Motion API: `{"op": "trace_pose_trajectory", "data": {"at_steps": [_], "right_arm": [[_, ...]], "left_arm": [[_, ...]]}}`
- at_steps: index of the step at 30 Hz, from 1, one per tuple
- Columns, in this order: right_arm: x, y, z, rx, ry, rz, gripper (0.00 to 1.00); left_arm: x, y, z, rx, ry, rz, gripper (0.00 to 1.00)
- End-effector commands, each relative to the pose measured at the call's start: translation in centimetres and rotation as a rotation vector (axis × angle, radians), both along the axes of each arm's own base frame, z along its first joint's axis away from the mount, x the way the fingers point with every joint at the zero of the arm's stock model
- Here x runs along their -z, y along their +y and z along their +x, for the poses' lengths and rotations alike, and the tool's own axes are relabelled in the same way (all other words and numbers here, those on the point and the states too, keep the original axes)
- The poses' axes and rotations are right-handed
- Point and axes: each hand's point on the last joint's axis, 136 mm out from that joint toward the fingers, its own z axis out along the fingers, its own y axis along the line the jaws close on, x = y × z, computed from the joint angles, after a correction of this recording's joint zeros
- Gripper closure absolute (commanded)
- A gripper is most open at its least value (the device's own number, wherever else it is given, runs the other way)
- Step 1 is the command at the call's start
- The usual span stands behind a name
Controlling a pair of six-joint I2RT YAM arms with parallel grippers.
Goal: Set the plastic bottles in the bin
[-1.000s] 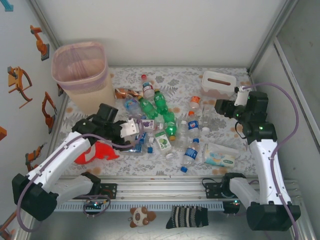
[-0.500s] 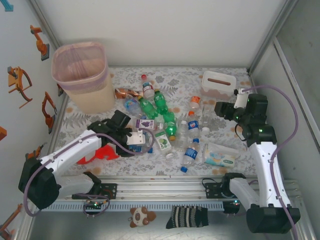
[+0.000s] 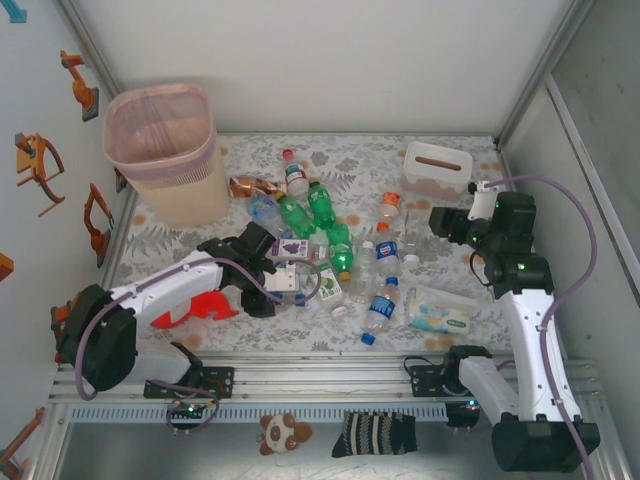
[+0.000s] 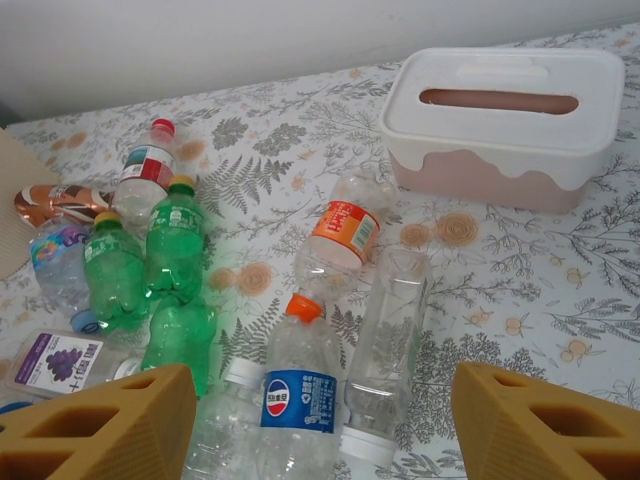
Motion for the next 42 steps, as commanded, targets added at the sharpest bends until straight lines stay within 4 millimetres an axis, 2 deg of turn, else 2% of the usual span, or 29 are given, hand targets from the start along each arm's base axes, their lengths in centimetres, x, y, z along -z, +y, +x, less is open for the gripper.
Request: {"op": "trace_pose_trajectory", "data": {"at_steps": [1,12,25,37,42], "right_arm": [[-0.2,0.5,0.0,-0.028,-0.020,-0.005,0.33],[0.1,0.4,-0.1,-0.031,-0.014,-0.012,0.33],[-0.1,0.4,-0.3,-0.026,-0.022,-0.012,0.32],[-0.8,0.5,-0.3,-0.020,-0.032,0.011,0.32],[-1.1,0.5,-0.3,-0.018,-0.032,0.012,0.32]], "left_arm": [[0.6,-0.5,-0.2,0.011,0.038,0.006,0.23],[1.7,-0.8,-0.6,0.011,0.099,0.031,0.26],[1.4,-1.1,-0.8,0.011,0.109,0.018,0.40],[-0.8,-2.1,-0.8,0.008,0.089,-0.064,0.52],[-3.2,-3.0,-0.8,0.001,0.067,-0.147,0.53]]}}
